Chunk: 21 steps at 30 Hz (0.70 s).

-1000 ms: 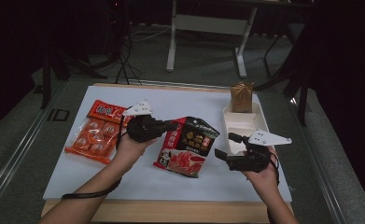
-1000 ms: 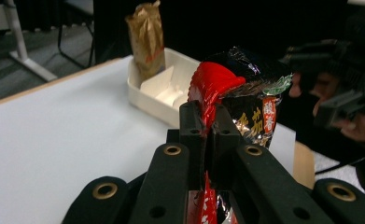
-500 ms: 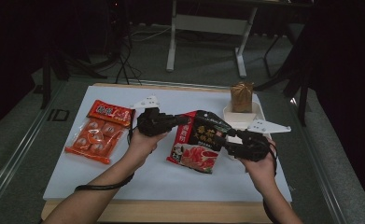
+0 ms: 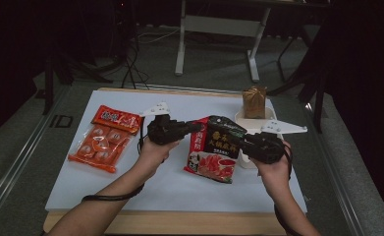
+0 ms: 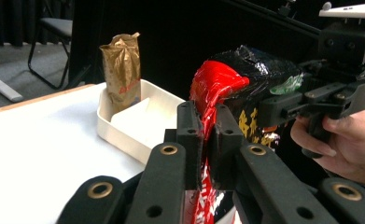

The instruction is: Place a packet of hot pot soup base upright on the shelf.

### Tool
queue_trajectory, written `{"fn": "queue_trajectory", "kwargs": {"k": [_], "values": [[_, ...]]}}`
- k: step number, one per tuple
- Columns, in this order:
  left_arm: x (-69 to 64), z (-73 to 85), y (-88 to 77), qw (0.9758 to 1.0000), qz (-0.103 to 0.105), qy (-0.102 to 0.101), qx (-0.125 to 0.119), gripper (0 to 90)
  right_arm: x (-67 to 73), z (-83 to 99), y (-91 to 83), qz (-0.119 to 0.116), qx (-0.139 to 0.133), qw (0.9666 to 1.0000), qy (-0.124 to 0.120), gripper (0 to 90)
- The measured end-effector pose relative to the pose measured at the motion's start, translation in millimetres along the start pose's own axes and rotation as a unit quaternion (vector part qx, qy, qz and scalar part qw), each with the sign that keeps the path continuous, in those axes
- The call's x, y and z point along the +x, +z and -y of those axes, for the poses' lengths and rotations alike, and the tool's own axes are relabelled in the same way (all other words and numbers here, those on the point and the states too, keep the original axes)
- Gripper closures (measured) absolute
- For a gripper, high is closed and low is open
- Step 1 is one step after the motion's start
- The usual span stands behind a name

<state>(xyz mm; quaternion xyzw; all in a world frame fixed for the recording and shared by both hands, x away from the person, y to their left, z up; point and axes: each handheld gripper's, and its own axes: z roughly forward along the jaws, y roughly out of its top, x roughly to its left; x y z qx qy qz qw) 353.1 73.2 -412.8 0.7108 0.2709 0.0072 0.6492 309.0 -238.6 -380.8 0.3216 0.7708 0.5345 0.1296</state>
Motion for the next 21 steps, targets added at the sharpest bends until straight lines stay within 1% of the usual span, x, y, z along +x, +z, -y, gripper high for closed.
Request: {"fn": "queue_trajectory", "kwargs": {"k": [1,3,5,6,7,8,9,10,11,13,16,17,18,19,20,21], "values": [[0.9,-0.2,-0.7,1.0,0.004,-0.003,0.0,81.1,-0.1,-1.4,-1.0,-0.001,0.001,1.0,-0.002,76.1],[0.8,-0.3,-1.8,1.0,0.007,-0.001,0.0,78.1,0.0,-4.3,-2.4,-0.001,-0.003,1.0,-0.008,76.3],[1.1,-0.7,-2.8,1.0,0.008,0.0,0.003,73.0,0.3,-5.9,-3.1,-0.002,-0.003,0.9999,-0.01,76.5],[2.1,-0.4,-5.0,0.9999,0.011,-0.001,0.004,69.4,1.2,-9.0,-4.5,-0.002,-0.005,0.9998,-0.019,76.4],[2.5,-0.2,-6.2,1.0,0.008,-0.001,0.005,66.1,1.5,-10.1,-5.1,-0.003,-0.006,0.9998,-0.021,76.4],[3.1,0.0,-7.6,1.0,0.003,-0.001,0.006,60.7,1.5,-11.5,-5.9,-0.002,-0.008,0.9997,-0.022,76.4],[4.5,0.3,-9.6,1.0,0.004,-0.006,0.006,56.7,1.2,-13.1,-6.9,-0.002,-0.008,0.9997,-0.024,76.5],[4.5,0.3,-9.6,1.0,0.004,-0.006,0.006,55.0,0.6,-14.4,-7.9,-0.002,-0.01,0.9997,-0.024,76.5],[6.0,1.3,-13.9,0.9999,0.001,-0.011,0.001,51.7,-0.3,-15.7,-9.0,-0.002,-0.013,0.9997,-0.023,76.6],[6.9,2.5,-17.7,0.9999,0.004,-0.014,-0.001,42.8,-2.2,-18.6,-11.2,-0.001,-0.016,0.9996,-0.024,76.5],[6.7,4.3,-21.6,0.9999,0.0,-0.011,-0.003,32.0,-4.2,-21.8,-13.3,0.0,-0.021,0.9995,-0.023,76.5],[6.7,4.3,-21.6,0.9999,0.0,-0.011,-0.003,32.0,-4.9,-23.5,-14.3,0.002,-0.022,0.9994,-0.025,76.5],[6.2,6.7,-25.7,1.0,-0.004,-0.004,0.003,32.0,-4.9,-23.5,-14.3,0.002,-0.022,0.9994,-0.025,76.5],[6.0,7.7,-27.1,1.0,-0.003,-0.002,0.003,23.0,-6.5,-27.7,-16.1,0.005,-0.029,0.9992,-0.027,76.4],[6.1,8.8,-28.5,1.0,-0.001,-0.002,0.003,19.6,-6.8,-29.1,-16.6,0.006,-0.031,0.9991,-0.027,76.5],[6.1,9.9,-29.5,1.0,-0.006,-0.002,0.006,17.9,-7.3,-30.5,-17.2,0.007,-0.033,0.999,-0.029,76.5]]}}
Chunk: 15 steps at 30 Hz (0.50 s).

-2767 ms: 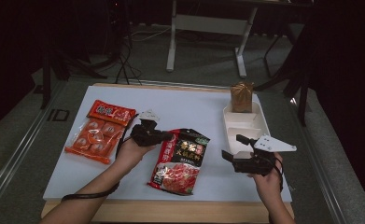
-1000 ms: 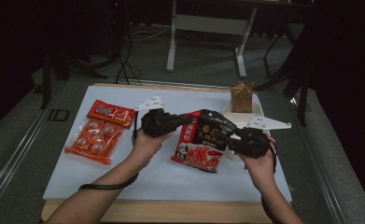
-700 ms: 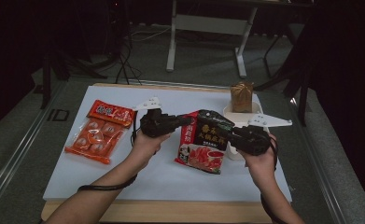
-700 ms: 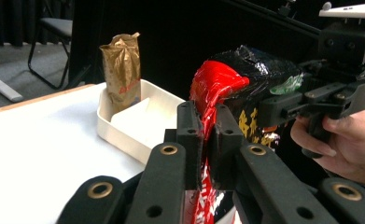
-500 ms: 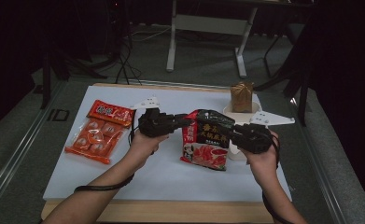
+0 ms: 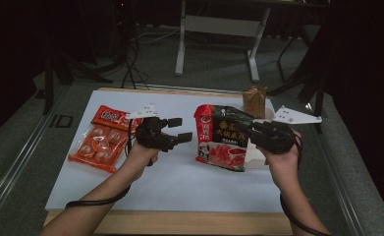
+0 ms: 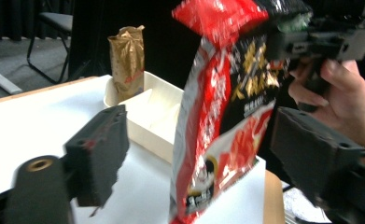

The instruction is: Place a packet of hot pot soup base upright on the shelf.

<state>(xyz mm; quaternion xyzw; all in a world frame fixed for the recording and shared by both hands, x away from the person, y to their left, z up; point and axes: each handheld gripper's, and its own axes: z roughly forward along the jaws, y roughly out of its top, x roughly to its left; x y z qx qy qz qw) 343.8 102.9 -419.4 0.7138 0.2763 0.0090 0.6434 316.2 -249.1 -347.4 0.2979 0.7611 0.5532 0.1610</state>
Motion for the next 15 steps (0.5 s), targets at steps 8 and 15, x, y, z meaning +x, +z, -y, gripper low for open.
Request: {"fn": "queue_trajectory", "kwargs": {"k": [8,15], "values": [[-2.7,11.5,-4.1,0.999,-0.029,0.013,0.031,1.0,-6.1,-11.0,-4.2,0.01,-0.009,0.9999,-0.008,76.4],[-0.5,27.2,-12.7,0.9984,-0.03,0.028,0.037,1.1,-18.1,-21.1,-11.3,0.029,-0.019,0.9994,-0.007,76.3]]}}
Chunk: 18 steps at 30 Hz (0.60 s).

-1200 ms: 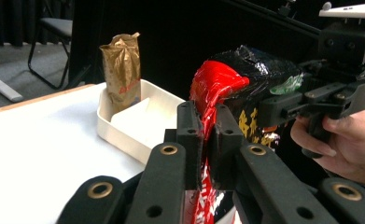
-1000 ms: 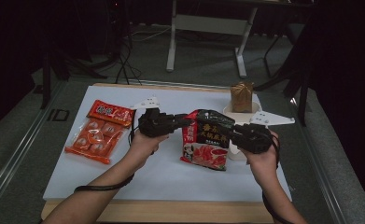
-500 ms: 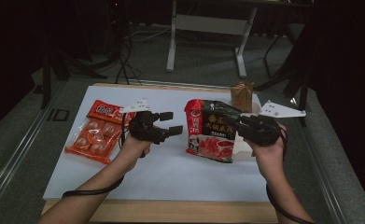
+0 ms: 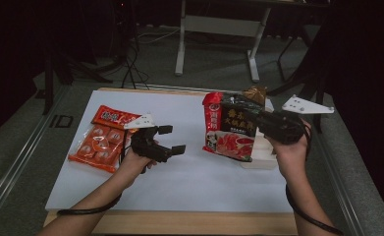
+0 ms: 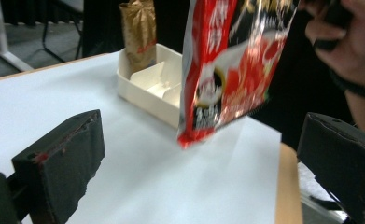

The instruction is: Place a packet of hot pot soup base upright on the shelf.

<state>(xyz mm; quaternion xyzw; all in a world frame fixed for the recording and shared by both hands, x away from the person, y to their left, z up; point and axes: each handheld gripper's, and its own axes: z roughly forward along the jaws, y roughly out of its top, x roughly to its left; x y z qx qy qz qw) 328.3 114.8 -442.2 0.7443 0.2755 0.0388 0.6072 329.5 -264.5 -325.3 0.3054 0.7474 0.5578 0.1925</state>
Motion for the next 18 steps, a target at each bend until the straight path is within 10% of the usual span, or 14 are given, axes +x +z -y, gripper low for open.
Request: {"fn": "queue_trajectory", "kwargs": {"k": [18], "values": [[5.6,36.8,-21.8,0.9987,-0.038,0.003,0.033,1.1,-60.3,-24.7,-9.9,0.075,-0.017,0.997,0.002,76.0]]}}
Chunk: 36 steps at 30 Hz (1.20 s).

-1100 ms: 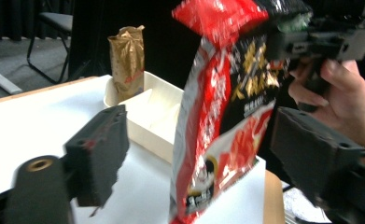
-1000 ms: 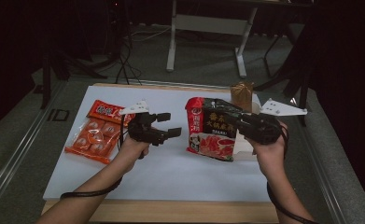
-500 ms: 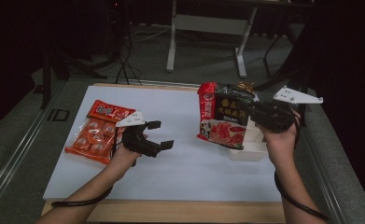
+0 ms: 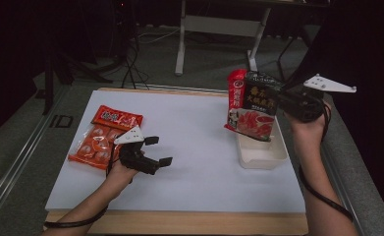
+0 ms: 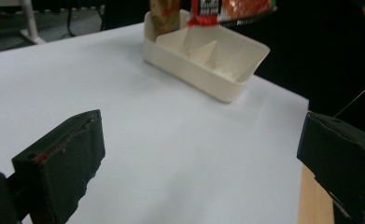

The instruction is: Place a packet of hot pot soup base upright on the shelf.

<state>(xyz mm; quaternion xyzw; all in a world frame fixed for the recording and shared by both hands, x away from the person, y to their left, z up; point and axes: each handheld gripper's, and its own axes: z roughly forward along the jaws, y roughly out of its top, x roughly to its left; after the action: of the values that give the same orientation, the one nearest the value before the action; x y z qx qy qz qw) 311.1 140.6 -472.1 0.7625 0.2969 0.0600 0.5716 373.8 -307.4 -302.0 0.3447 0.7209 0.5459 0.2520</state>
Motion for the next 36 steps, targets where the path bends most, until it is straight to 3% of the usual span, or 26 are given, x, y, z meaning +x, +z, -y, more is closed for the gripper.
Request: {"fn": "queue_trajectory", "kwargs": {"k": [8,11,21,36], "values": [[2.9,14.9,-4.0,0.9999,-0.002,-0.016,0.006,1.1,-26.3,4.1,8.8,0.032,0.005,0.9995,-0.001,76.0],[5.4,23.7,-6.0,0.9995,-0.001,-0.033,0.003,1.1,-35.2,7.6,12.4,0.044,0.011,0.999,0.0,76.0],[7.6,31.3,-5.1,0.9992,0.003,-0.04,-0.002,1.1,-63.3,22.7,20.1,0.038,0.01,0.9989,0.023,76.0],[10.4,35.8,-3.4,0.9989,0.011,-0.046,-0.001,1.1,-86.4,45.6,41.5,0.05,0.024,0.998,0.03,75.9]]}}
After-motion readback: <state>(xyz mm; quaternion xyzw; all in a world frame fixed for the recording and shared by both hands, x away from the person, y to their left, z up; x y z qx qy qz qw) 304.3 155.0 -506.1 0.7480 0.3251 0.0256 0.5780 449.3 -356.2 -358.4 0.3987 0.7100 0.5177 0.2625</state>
